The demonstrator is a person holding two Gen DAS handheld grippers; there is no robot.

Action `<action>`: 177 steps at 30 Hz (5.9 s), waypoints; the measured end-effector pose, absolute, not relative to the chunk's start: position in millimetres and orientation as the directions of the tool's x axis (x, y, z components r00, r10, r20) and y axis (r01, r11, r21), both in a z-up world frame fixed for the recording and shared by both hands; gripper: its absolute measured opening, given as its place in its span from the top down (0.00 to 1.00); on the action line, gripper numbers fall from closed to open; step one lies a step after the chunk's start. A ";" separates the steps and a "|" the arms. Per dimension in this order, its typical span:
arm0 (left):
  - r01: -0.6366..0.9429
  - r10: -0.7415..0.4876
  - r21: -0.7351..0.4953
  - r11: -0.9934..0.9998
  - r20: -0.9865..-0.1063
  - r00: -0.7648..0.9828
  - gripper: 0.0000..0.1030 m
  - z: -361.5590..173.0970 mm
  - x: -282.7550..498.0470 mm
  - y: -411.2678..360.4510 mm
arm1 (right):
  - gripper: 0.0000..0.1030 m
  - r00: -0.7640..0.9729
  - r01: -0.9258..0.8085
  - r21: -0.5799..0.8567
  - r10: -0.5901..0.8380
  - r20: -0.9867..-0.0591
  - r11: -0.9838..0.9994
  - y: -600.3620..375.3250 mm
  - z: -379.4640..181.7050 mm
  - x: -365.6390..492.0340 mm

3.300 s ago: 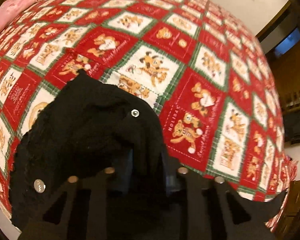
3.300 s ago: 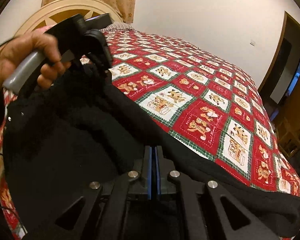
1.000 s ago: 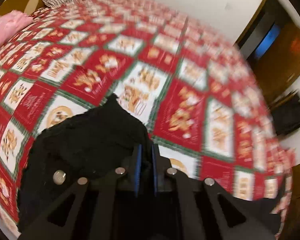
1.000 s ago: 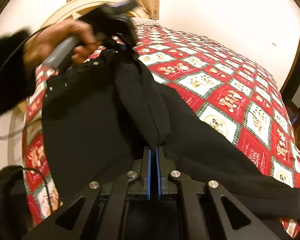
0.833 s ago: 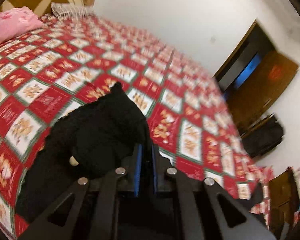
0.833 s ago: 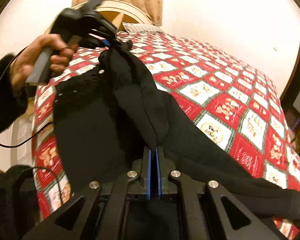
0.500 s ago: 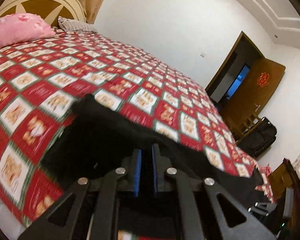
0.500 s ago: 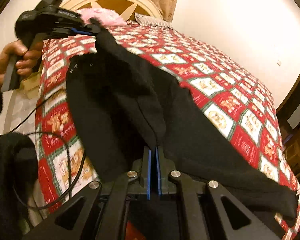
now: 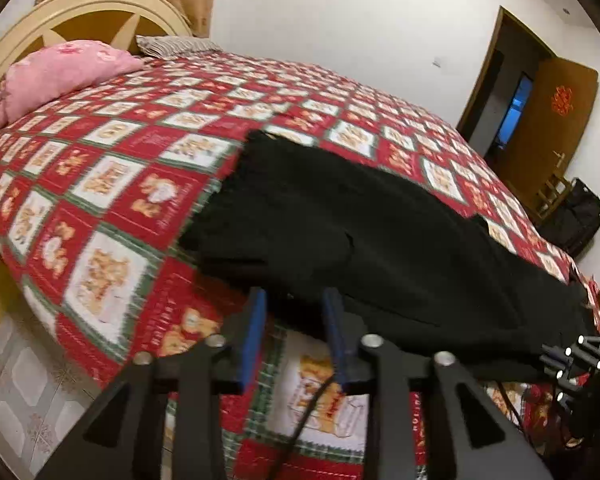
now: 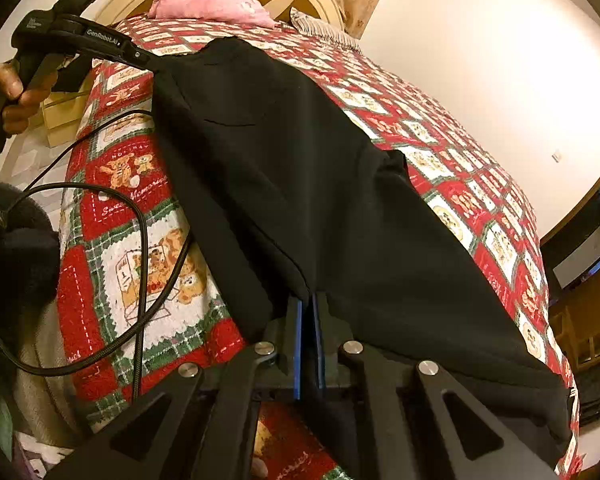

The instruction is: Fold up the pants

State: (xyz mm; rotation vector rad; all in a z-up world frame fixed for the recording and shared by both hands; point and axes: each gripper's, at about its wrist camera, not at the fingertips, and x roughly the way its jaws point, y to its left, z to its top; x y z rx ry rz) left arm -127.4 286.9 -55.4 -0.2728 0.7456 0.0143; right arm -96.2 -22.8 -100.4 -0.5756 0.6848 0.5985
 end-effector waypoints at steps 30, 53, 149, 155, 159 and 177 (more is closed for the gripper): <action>-0.299 -0.232 -0.563 0.771 -0.684 0.692 0.66 -86.5 -86.4 316.2 | 0.60 0.427 -0.785 -0.066 0.460 -0.778 0.616 19.6 -92.1 -73.7; -0.188 -0.098 -0.306 0.933 -0.720 0.687 0.78 -33.2 -30.7 319.7 | 0.90 0.392 -0.752 0.133 0.600 -0.698 0.646 17.5 -70.2 -52.7; -0.077 0.036 -0.019 0.997 -0.764 0.645 0.07 -81.5 -12.5 220.2 | 0.95 0.725 0.498 0.653 0.140 -0.675 0.570 -401.3 -105.6 -180.6; -0.086 0.041 -0.018 0.996 -0.771 0.635 0.07 -77.8 -11.6 219.6 | 0.93 0.650 0.577 0.407 -0.097 -0.754 0.708 -406.5 -70.1 -178.4; -0.099 0.063 -0.005 0.995 -0.744 0.666 0.07 -62.6 -18.2 216.9 | 0.30 0.621 0.472 0.203 -0.160 -0.767 0.858 -398.0 -43.9 -147.0; -0.098 0.036 -0.036 0.995 -0.758 0.651 0.07 -64.7 -11.7 195.9 | 0.31 0.832 0.462 0.765 0.079 -0.549 0.448 -472.7 -108.7 -162.7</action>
